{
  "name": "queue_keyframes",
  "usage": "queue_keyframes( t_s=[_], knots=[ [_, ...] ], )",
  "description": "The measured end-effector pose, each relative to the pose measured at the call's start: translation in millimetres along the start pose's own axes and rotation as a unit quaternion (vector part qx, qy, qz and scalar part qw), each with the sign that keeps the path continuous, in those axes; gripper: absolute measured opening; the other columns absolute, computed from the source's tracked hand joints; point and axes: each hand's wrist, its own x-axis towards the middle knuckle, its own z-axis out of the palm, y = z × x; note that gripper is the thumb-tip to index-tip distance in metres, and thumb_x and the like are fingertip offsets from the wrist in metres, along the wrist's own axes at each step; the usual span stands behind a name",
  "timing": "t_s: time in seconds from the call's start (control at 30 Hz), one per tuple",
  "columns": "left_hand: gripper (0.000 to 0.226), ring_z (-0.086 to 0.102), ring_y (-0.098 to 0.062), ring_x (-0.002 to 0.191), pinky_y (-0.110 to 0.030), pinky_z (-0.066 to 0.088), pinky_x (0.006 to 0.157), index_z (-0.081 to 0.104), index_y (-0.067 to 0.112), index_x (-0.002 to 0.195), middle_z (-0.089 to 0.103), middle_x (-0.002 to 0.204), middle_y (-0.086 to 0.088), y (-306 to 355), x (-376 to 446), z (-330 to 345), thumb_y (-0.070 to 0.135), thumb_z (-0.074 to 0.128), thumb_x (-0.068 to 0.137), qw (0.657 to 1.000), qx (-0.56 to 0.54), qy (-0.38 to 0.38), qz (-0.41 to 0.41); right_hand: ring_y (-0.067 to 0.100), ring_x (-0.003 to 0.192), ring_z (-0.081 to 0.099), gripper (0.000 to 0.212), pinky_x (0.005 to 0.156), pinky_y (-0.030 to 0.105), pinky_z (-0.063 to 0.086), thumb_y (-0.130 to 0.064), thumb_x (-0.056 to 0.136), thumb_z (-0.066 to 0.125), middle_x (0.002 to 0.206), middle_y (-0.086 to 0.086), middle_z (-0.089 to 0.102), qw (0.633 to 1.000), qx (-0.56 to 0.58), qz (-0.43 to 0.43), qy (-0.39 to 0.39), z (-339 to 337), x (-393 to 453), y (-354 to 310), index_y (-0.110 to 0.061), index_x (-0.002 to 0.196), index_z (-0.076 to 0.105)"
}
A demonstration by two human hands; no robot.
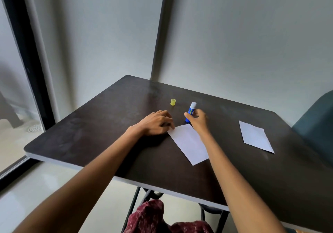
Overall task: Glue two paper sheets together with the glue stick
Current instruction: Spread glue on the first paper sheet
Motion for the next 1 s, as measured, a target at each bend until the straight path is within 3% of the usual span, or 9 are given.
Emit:
queue_keyframes(
  t_s=[0.17,0.3,0.43,0.6,0.73,0.87,1.0],
  knots=[
    [0.022,0.044,-0.021,0.121,-0.037,0.035,0.102,0.065,0.033,0.109,0.049,0.13,0.0,-4.1,8.2,7.5,0.035,0.055,0.09,0.999,-0.03,-0.002,-0.012,0.026,0.088,0.062,0.017,0.079,0.039,0.048,-0.025,0.088,0.058,0.094,0.01,0.068,0.996,0.087,-0.019,0.013,1.5,1.0,0.8,-0.009,0.095,0.059],
    [0.023,0.044,-0.017,0.124,-0.036,0.031,0.103,0.063,0.037,0.11,0.049,0.13,0.003,-4.8,9.9,10.2,0.041,0.055,0.089,0.999,-0.039,0.002,-0.022,0.005,0.061,0.049,0.014,0.064,0.028,0.04,-0.029,0.096,0.042,0.067,-0.009,0.053,0.987,0.138,-0.087,-0.001,-3.5,-12.6,0.6,-0.03,0.085,0.051],
    [0.027,0.044,-0.016,0.122,-0.036,0.033,0.102,0.061,0.034,0.115,0.049,0.131,0.002,-4.6,6.5,10.0,0.039,0.057,0.088,0.998,-0.046,0.032,-0.021,0.006,0.049,0.045,0.008,0.052,0.018,0.042,-0.03,0.088,0.059,0.061,-0.005,0.05,0.97,0.222,-0.096,-0.011,-2.0,-16.4,1.3,-0.03,0.093,0.053],
    [0.019,0.044,-0.02,0.12,-0.037,0.033,0.101,0.071,0.026,0.095,0.051,0.13,0.001,-5.4,1.4,3.6,0.02,0.054,0.088,0.993,-0.074,0.091,-0.031,0.003,0.056,0.058,0.01,0.057,0.016,0.051,-0.026,0.083,0.069,0.072,-0.003,0.061,0.944,0.328,-0.03,-0.012,0.6,-6.1,1.4,-0.021,0.091,0.067],
    [0.031,0.04,-0.017,0.125,-0.035,0.03,0.105,0.074,0.028,0.091,0.05,0.135,0.002,0.3,-3.3,-2.1,0.027,0.046,0.08,0.996,-0.051,0.06,-0.029,0.005,0.059,0.063,0.016,0.054,0.018,0.051,-0.028,0.089,0.061,0.073,0.002,0.063,0.96,0.27,-0.07,-0.009,9.7,-7.2,1.9,-0.012,0.091,0.063],
    [0.039,0.038,-0.018,0.127,-0.034,0.029,0.105,0.076,0.029,0.092,0.049,0.138,0.003,-0.9,-12.6,-9.4,0.031,0.041,0.074,0.996,-0.052,0.063,-0.03,0.001,0.061,0.061,0.012,0.06,0.021,0.054,-0.027,0.088,0.061,0.071,-0.008,0.063,0.973,0.173,-0.15,-0.027,19.7,-15.1,-1.6,-0.016,0.09,0.063],
    [0.039,0.038,-0.018,0.126,-0.037,0.031,0.108,0.077,0.026,0.092,0.048,0.14,0.001,0.7,-20.0,-12.4,0.031,0.043,0.074,0.997,-0.052,0.051,-0.023,-0.003,0.063,0.057,0.019,0.063,0.006,0.044,-0.027,0.085,0.065,0.074,-0.008,0.063,0.973,0.092,-0.212,-0.022,23.2,-18.0,-1.7,-0.012,0.096,0.067]
  ],
)
